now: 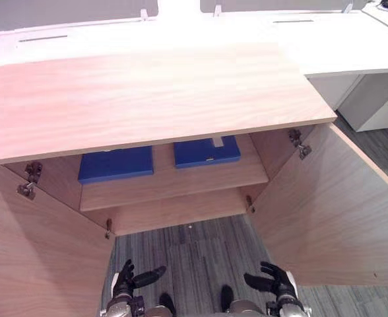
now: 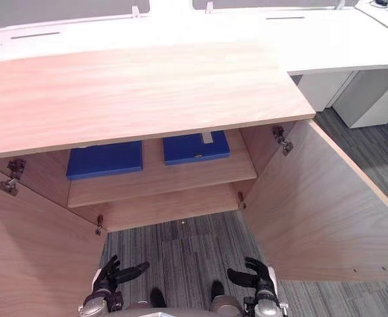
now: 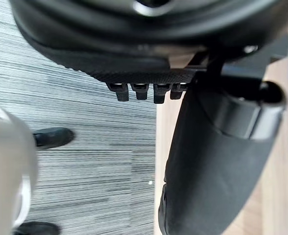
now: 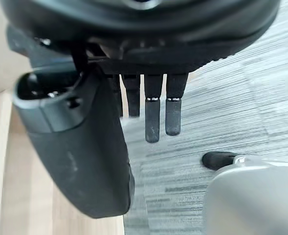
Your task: Walk over to the cabinet, pick up the folder, carry it to the office cabinet, place the folder inside the office cabinet, then close the office cabinet door
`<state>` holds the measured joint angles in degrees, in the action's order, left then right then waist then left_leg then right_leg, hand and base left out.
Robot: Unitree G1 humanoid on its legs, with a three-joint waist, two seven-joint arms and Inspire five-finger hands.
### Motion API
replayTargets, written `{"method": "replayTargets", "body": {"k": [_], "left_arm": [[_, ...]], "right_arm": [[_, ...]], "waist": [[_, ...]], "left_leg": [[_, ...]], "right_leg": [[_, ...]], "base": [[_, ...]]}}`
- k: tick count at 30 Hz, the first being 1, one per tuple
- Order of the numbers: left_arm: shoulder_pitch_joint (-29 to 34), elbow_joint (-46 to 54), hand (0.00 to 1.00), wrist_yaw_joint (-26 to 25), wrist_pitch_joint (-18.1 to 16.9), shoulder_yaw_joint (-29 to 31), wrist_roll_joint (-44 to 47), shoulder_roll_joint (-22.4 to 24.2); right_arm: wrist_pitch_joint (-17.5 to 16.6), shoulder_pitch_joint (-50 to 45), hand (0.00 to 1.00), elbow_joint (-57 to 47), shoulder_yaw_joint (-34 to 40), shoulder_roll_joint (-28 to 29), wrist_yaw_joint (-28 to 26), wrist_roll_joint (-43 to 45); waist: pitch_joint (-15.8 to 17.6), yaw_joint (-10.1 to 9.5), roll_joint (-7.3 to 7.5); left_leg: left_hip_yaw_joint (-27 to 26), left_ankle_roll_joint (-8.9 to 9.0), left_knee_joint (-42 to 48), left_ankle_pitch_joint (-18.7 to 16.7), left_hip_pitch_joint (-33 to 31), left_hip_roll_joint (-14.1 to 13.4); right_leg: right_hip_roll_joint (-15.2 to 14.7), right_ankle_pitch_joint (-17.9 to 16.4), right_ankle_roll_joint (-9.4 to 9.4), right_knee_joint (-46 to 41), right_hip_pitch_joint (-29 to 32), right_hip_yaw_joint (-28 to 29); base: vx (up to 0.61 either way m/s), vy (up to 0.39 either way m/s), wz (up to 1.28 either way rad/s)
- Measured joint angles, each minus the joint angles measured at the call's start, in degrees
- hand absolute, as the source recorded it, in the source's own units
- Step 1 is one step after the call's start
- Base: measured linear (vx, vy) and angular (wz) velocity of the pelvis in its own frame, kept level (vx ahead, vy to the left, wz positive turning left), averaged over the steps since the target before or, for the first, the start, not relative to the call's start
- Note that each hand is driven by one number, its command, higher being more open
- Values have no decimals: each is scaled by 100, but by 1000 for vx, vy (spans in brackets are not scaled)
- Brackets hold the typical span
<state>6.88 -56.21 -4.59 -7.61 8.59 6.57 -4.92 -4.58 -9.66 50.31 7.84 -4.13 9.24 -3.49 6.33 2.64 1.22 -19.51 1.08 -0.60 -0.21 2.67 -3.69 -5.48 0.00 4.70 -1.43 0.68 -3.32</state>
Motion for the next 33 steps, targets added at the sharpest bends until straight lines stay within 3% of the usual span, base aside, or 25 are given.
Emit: {"method": "replayTargets", "body": {"k": [5,10,17,21,24,29,33], "left_arm": [[113,-47,100,46,104,7,-92,-11],[134,-53,100,83,116,11,-98,-34],[281,-75,100,129,143,6,-116,-89],[336,-83,100,263,135,-126,-290,-181],[307,-75,100,375,73,-347,-335,-233],[279,-59,100,513,-60,-613,-334,-246],[277,-33,100,527,-132,-747,-337,-244]], "right_arm": [[24,6,100,187,271,78,-1,319],[26,2,100,169,906,140,9,896],[45,-575,100,-1184,1892,-2,126,1358],[-11,-579,100,-2102,1944,-603,33,1350],[-85,-105,100,-2150,1906,-1200,-96,1337],[-161,975,100,-1879,902,-2483,-338,1211],[-193,1676,100,-1495,295,-2779,-445,1042]], "waist": [[-76,-3,15],[-90,18,0],[-155,331,-60],[-159,462,-99],[-97,488,-208],[86,595,-519],[141,587,-610]], "left_leg": [[-113,0,-439,214,325,97],[-475,77,-440,99,444,162],[-879,118,-368,-153,556,200],[-1320,37,0,-413,520,130],[-1370,6,253,-648,438,98],[-1511,4,522,-928,312,72],[-1587,32,624,-978,158,71]], "right_leg": [[1,103,12,87,-76,187],[1,239,8,206,-23,628],[69,303,11,254,86,1143],[174,377,84,233,275,1716],[243,454,108,234,457,2088],[295,553,158,235,682,2450],[302,605,165,255,838,2526]], "base": [[-100,18,-13],[-89,33,-41],[8,11,-47],[68,-15,-70],[73,-36,-79],[33,-42,-47],[-14,-42,-12]]}}
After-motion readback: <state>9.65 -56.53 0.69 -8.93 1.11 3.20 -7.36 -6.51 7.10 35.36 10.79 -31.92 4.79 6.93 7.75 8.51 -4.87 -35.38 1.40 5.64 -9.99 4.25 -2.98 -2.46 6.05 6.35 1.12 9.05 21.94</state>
